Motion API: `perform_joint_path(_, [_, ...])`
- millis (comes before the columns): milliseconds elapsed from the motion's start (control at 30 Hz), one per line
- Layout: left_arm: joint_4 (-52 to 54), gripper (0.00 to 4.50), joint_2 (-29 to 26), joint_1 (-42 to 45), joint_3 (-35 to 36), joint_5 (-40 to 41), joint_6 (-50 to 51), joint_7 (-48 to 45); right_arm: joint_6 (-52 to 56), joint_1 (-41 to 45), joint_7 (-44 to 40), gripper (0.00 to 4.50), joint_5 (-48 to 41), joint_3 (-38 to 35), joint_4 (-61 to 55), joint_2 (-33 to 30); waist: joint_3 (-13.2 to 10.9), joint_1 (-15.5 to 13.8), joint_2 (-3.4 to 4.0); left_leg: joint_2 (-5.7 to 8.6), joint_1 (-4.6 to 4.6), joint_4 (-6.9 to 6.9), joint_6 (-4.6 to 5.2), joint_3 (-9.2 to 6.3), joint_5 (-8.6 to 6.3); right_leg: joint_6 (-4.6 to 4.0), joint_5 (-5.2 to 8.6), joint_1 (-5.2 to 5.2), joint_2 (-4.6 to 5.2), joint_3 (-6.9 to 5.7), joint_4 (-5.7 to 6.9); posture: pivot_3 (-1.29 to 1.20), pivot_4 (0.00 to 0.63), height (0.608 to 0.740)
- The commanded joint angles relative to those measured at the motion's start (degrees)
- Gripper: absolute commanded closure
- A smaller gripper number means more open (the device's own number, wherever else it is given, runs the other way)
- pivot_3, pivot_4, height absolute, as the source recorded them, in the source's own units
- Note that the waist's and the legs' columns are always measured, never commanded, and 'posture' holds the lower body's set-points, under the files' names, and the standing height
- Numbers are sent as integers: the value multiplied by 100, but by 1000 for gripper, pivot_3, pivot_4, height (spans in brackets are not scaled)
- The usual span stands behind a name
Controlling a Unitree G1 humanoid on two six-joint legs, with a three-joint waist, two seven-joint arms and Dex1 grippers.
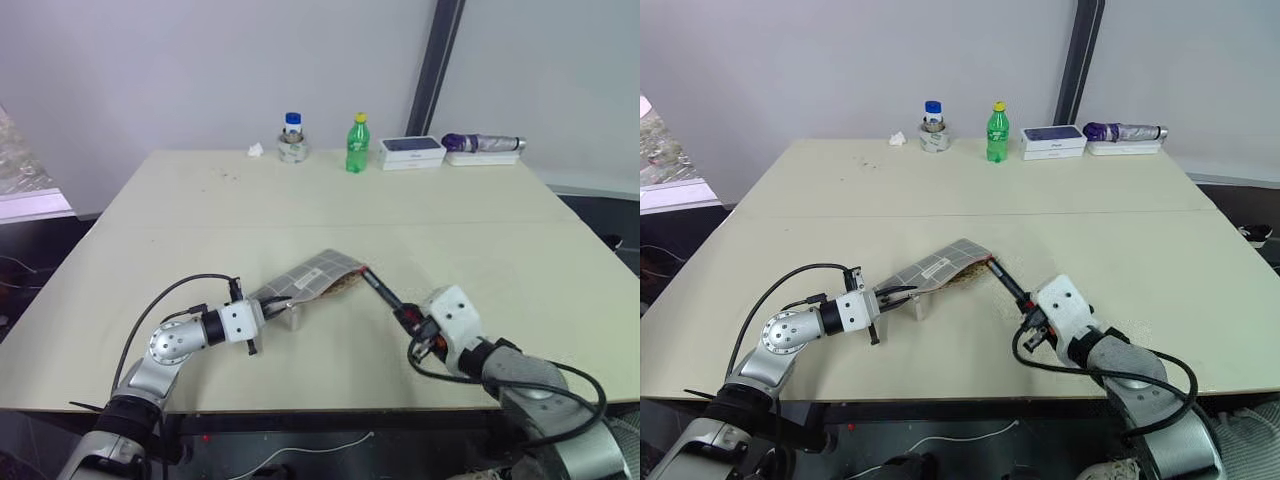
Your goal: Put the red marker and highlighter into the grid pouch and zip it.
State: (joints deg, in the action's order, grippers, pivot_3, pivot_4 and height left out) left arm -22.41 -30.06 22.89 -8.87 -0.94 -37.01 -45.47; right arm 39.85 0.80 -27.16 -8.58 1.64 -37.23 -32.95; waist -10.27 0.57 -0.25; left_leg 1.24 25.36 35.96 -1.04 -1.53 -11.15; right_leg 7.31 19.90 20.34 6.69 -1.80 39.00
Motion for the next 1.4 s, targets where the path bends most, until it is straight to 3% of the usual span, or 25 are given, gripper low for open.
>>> perform_joint_path(33, [229, 4500, 31, 113, -19, -8, -13, 49, -524, 144, -189, 4167, 162, 207, 189, -131, 0, 2, 0, 1, 0, 0, 0, 0, 0, 0, 0, 1, 0, 0, 1, 0, 150, 740])
perform_joint_path(300, [510, 4500, -33, 56, -113, -71, 57, -28, -922, 780, -261, 4167, 372, 554, 810, -15, 0, -2, 0, 0, 0, 0, -1, 0, 0, 0, 0, 2, -1, 0, 0, 0, 150, 740])
perform_joint_path(500, [945, 4500, -137, -17, -165, -35, 217, -151, -1572, 1430, -581, 4167, 1015, 1027, 1497, -390, 0, 1, 1, 0, 1, -1, -1, 0, 0, 0, 0, 4, -1, 0, 0, 0, 150, 740])
perform_joint_path(633, [1104, 4500, -453, -26, -105, 27, 141, -369, -3349, 2453, -1180, 4167, 2111, 1707, 2457, -1185, -3, 20, 5, 5, 1, -1, -1, 3, 0, 0, 0, 7, -1, 2, 1, 0, 150, 740])
perform_joint_path(933, [968, 4500, -436, 107, -241, 222, 22, -631, -5462, 3481, -1632, 4167, 2473, 2226, 3693, -771, -4, 11, 4, 2, 3, 5, -1, 8, 1, 0, 0, 6, -2, 2, -3, 0, 150, 740])
perform_joint_path(1233, [1111, 4500, -192, 178, -361, 205, 128, -682, -6509, 3882, -1657, 4167, 2559, 2351, 4704, -70, -4, 15, 4, 4, 2, 4, -3, 7, 2, 0, 0, 7, -4, 2, 2, 0, 150, 740])
perform_joint_path(1267, [1104, 4500, -197, 183, -351, 196, 131, -675, -6507, 3876, -1699, 3120, 2471, 2299, 4756, -25, -4, 13, 4, 4, 2, 5, -3, 7, 2, 0, 0, 7, -3, 3, 2, 0, 150, 740])
perform_joint_path(1400, [1095, 4500, -217, 164, -298, 176, 182, -608, -6493, 3853, -1540, 1249, 2513, 2083, 4745, -2, -4, 11, 4, 3, 2, 4, -3, 6, 2, 0, 0, 6, -3, 2, 2, 0, 150, 740])
